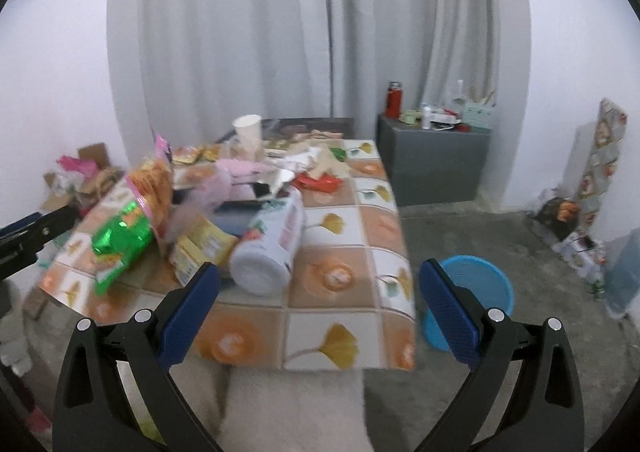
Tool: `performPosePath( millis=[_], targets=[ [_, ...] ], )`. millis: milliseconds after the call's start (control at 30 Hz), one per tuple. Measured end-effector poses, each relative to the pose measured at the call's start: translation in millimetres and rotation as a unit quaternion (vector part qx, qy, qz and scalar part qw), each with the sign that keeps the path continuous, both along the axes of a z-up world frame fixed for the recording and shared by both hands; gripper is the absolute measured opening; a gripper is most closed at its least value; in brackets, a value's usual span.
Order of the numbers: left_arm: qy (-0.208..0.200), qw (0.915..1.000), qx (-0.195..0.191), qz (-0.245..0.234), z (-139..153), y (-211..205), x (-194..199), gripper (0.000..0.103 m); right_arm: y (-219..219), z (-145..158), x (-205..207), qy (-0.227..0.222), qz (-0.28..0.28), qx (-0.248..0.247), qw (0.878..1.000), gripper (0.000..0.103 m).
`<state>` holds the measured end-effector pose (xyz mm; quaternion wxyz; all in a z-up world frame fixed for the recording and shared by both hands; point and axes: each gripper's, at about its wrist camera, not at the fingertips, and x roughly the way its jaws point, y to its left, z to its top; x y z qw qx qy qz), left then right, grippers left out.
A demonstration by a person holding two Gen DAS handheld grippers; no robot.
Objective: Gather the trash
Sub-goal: 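Grasp the pink-printed plastic bag with the left tool while the right tool grasps the clear plastic bowl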
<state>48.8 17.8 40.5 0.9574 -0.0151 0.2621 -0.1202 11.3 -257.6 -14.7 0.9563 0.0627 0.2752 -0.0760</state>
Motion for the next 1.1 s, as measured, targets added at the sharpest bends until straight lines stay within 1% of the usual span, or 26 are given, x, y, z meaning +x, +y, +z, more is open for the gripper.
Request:
performPosePath(
  millis=[67,167,200,300,367,400,433,467,500,533,633,733,833,867,900,967,1033,1067,1100],
  targets=[
    [0.0,0.9999,-0.012,-0.009,3,-2,8,0.094,-4,-1,9,0.001,0.011,0.024,1.0,0.097],
    [-0.004,0.9988,-0.029,-0.039,5,-13,18,0.094,-10,-7,21,0.01,0.02,0.051,0.998,0.097],
    [-0.004,0.9985,-0.029,-0.046,4,-15,20,0.094,-13,-9,24,0.014,0.021,0.058,0.998,0.097],
    [-0.009,0.9957,-0.02,-0.09,6,-35,30,0.094,-23,-19,37,0.031,0.024,0.083,0.996,0.097],
    [-0.013,0.9937,0.004,-0.111,6,-51,38,0.094,-33,-25,45,0.041,0.028,0.111,0.993,0.097],
    [-0.013,0.9924,0.03,-0.118,5,-64,43,0.092,-38,-29,49,0.045,0.029,0.126,0.991,0.097],
    [-0.011,0.9911,0.051,-0.123,1,-72,48,0.086,-42,-31,52,0.048,0.029,0.137,0.989,0.097],
    [-0.008,0.9884,0.082,-0.128,-3,-85,54,0.083,-49,-35,56,0.051,0.029,0.153,0.986,0.097],
    [-0.004,0.9866,0.098,-0.13,-6,-91,58,0.078,-54,-37,59,0.052,0.028,0.165,0.985,0.097],
    [0.005,0.9827,0.126,-0.135,-13,-103,65,0.075,-59,-40,62,0.053,0.026,0.177,0.982,0.097],
    [0.026,0.9744,0.174,-0.14,-29,-123,78,0.07,-72,-46,69,0.056,0.025,0.202,0.978,0.097],
    [0.025,0.9662,0.218,-0.135,-44,-139,90,0.068,-84,-55,76,0.06,0.026,0.224,0.972,0.097],
    [0.028,0.9608,0.248,-0.121,-54,-148,104,0.057,-93,-62,81,0.063,0.027,0.238,0.969,0.097],
    [0.029,0.9589,0.257,-0.116,-57,-150,107,0.054,-95,-63,83,0.064,0.028,0.242,0.968,0.097],
    [0.031,0.9562,0.268,-0.113,-61,-151,111,0.05,-98,-64,84,0.064,0.029,0.246,0.967,0.097],
    [0.032,0.9532,0.279,-0.111,-64,-156,116,0.042,-103,-67,88,0.065,0.031,0.252,0.965,0.096],
    [0.033,0.9507,0.286,-0.115,-66,-157,118,0.027,-107,-67,91,0.065,0.032,0.254,0.964,0.096],
    [0.033,0.9504,0.287,-0.116,-67,-158,118,0.024,-110,-66,93,0.064,0.033,0.255,0.964,0.096],
    [0.03,0.9503,0.287,-0.117,-66,-157,118,0.018,-112,-66,95,0.062,0.034,0.256,0.964,0.095]
  ],
)
